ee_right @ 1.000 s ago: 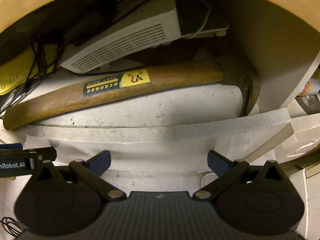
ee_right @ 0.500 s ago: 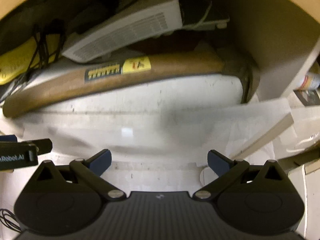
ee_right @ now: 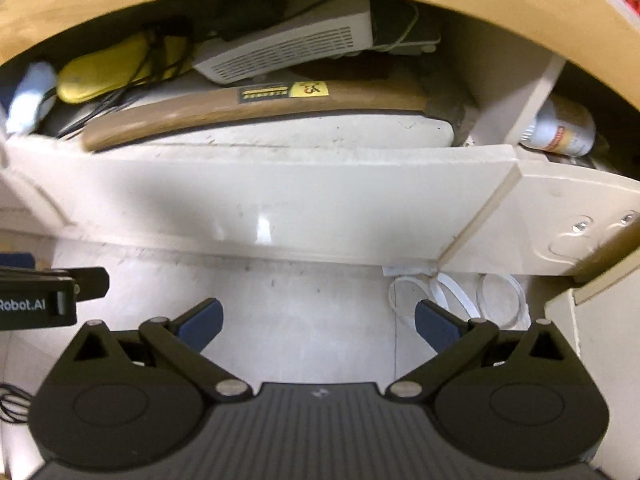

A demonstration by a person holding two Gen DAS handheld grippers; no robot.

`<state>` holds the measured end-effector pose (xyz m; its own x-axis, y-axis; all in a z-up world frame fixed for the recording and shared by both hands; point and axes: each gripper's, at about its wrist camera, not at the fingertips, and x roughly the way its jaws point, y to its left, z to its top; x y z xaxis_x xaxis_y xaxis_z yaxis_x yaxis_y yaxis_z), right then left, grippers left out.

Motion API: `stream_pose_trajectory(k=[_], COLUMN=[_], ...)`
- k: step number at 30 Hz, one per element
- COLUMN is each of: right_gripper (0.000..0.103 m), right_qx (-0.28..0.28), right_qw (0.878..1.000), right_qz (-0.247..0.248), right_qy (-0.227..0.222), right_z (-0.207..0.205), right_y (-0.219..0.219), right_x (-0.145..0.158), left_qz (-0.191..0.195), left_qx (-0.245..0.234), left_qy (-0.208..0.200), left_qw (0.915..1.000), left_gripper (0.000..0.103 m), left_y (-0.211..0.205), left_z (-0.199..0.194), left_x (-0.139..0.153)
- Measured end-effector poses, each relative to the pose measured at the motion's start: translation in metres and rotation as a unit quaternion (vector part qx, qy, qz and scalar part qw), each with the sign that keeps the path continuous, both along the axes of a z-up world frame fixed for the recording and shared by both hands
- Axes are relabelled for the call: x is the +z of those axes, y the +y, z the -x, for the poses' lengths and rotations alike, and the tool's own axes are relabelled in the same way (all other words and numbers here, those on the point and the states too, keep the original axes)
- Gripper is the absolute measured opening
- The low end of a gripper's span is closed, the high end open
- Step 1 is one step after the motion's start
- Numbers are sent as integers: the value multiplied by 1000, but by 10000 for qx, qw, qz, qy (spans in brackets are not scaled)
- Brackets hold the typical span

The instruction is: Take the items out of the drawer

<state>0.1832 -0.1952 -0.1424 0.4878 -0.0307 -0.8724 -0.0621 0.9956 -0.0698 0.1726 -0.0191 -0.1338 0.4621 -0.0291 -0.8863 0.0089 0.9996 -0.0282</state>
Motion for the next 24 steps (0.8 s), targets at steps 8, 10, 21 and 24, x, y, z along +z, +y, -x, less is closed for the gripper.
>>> stream_pose_trajectory(k=[8, 10, 21, 24], right_gripper=[103, 103, 103, 103], right_qx=[157, 197, 194, 171], right_qw=[9998, 9996, 9978, 9972], right_qz=[-21, -72, -175, -217], right_qy=[-114, -181, -606, -697], right_z=[52, 67, 141, 152], right_y=[1, 3, -2, -6], right_x=[47, 60, 111, 119], left_qz=[-5, 23, -10, 19], left_qx=[-40, -54, -133, -194], left_qy=[-468, -594, -1026, -1060], left_qw=[9989, 9982, 9946, 9942], left_gripper=[89, 90, 90, 90], left_y=[-3, 0, 8, 9], left_z=[49, 66, 135, 145], left_x=[54, 67, 110, 116])
